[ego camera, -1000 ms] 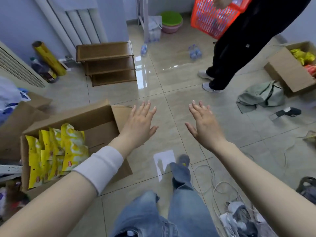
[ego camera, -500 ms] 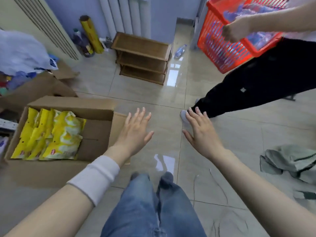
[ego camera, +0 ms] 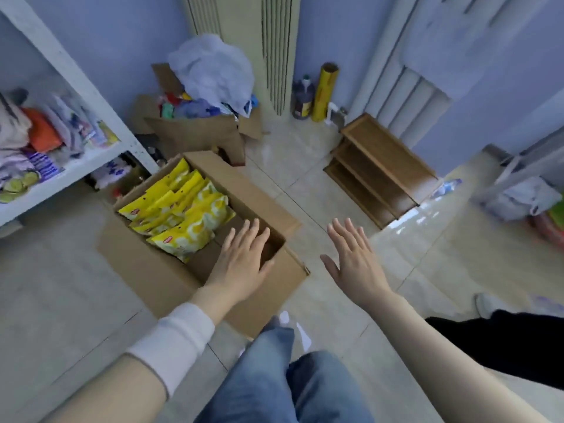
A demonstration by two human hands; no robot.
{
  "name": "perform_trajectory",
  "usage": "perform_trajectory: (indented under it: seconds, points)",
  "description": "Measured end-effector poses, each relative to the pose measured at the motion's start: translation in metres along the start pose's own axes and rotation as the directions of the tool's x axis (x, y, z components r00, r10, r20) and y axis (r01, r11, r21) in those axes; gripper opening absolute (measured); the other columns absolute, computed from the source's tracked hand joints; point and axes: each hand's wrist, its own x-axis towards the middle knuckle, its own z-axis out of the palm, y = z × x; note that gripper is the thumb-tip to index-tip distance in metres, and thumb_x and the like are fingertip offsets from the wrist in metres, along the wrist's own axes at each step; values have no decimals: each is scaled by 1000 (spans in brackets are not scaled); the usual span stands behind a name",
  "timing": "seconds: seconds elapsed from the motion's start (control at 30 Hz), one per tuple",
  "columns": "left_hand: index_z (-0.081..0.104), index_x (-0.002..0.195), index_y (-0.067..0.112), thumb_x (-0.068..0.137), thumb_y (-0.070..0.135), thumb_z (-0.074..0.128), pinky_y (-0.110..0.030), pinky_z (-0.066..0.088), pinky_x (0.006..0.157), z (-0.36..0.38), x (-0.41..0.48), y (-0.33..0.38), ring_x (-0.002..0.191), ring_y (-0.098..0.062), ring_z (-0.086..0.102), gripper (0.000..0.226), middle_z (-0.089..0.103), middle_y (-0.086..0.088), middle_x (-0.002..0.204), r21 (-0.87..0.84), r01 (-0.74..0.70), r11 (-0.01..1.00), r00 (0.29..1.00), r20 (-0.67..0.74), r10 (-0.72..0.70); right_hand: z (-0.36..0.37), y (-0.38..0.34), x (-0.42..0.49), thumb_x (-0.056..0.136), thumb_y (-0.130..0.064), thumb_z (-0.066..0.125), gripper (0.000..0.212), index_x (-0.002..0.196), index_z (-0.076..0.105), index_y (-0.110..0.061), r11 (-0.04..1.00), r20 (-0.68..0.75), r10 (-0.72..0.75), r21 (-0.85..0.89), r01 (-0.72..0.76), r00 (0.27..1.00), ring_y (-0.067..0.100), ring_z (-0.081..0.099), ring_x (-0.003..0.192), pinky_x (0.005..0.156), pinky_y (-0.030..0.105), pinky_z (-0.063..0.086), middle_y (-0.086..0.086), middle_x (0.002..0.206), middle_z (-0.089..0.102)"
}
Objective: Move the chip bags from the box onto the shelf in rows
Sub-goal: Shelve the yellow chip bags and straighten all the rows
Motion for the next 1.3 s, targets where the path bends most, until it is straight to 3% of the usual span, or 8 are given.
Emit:
perform_trajectory:
  seconds: [0.27,0.4,0.47,0.6,0.7,0.87,1.17,1.3]
  points:
    - [40,139,8,88,32,59,-44,19,113,21,2,-63,139,-30,26,59,30,-16,149,-154,389,908,908,-100,-406,38,-38,116,98,-44,27,59,147,18,-12,950,189,-313,54,308,931,20,-2,143,110,28,-14,5,155,12]
    - [31,143,8,92,31,53,-42,11,115,44,-3,-80,143,-29,15,61,21,-14,153,-233,580,780,790,-70,-609,77,-54,162,87,-55,6,79,140,36,-4,886,256,-463,123,447,849,29,22,139,113,35,3,13,147,34]
    - [33,142,7,92,28,54,-43,12,114,56,-5,-81,142,-31,18,59,23,-16,151,-293,644,706,729,-45,-683,89,-60,177,84,-49,12,75,137,39,-4,861,333,-496,66,505,802,29,29,137,115,32,3,12,145,37]
    - [17,148,14,97,36,40,-35,4,115,80,-3,-79,145,-23,5,60,8,-9,156,-282,732,621,661,70,-747,111,-63,196,83,-40,35,56,117,61,-4,808,369,-547,0,589,751,30,58,113,101,36,39,11,121,62]
    - [13,148,16,98,37,34,-34,3,116,91,9,-96,145,-20,3,58,6,-5,157,-254,746,616,654,107,-749,138,-71,222,79,-29,67,46,115,62,-1,773,336,-606,35,634,721,33,59,111,88,46,46,14,116,64]
    - [58,118,8,82,32,41,-43,48,92,152,50,-185,109,-30,60,46,62,-12,120,-285,618,733,694,-240,-679,216,-92,293,78,-14,72,45,118,58,1,741,157,-671,115,661,725,37,57,111,89,50,46,19,116,62]
    - [57,113,16,74,28,66,-38,31,86,234,104,-310,97,-29,53,41,61,-8,102,13,516,857,761,-465,-451,350,-108,381,81,-25,62,26,98,65,-6,640,-128,-765,-41,768,631,31,52,91,77,39,43,12,91,62]
    - [55,101,19,77,20,69,-34,30,74,235,109,-331,91,-26,41,27,47,-4,102,63,462,885,701,-638,-320,365,-113,389,85,-27,51,25,85,66,-6,609,-168,-790,-109,786,590,33,56,79,67,38,35,11,81,62]
